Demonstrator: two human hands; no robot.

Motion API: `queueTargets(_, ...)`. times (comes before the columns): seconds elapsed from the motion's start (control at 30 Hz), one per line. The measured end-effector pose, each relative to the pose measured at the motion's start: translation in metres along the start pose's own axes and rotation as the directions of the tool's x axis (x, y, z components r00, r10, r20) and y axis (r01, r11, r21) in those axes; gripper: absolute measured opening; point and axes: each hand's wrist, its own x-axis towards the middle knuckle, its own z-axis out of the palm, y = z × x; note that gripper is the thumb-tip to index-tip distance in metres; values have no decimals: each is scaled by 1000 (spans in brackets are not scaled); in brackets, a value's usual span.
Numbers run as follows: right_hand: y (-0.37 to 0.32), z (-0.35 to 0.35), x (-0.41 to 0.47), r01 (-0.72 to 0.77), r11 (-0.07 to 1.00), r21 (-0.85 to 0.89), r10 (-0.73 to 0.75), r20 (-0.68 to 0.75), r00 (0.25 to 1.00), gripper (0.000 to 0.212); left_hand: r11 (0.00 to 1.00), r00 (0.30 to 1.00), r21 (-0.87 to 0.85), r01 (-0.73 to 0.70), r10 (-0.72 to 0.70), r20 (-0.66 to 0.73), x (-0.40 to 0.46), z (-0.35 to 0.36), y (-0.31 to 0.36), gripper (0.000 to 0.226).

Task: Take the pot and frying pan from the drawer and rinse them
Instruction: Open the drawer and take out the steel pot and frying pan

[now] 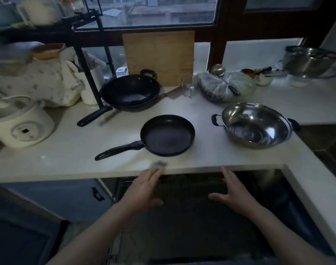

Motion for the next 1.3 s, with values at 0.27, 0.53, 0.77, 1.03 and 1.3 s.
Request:
queueTargets(0.27,47,47,-139,-125,991,54,126,-7,992,118,997,996,-71,-11,18,89,-142,69,51,102)
queueTargets(0.53,101,80,-229,-316,934,168,326,-41,944,107,977,982,-143,155,-136,134,-240,111,40,85)
queueTargets(0.77,108,89,-225,-415,901,128,422,-37,906,110,897,888,-83,434,-410,209,-244,120,20,70)
queueTargets(1.03,107,93,-189,-447,881,154,457,-34,889,115,883,863,-30,468,-449,232,-221,117,22,84)
queueTargets(1.3,106,79,-135,-452,877,166,462,-29,886,116,862,852,-37,505,-491,184,-168,107,4,81)
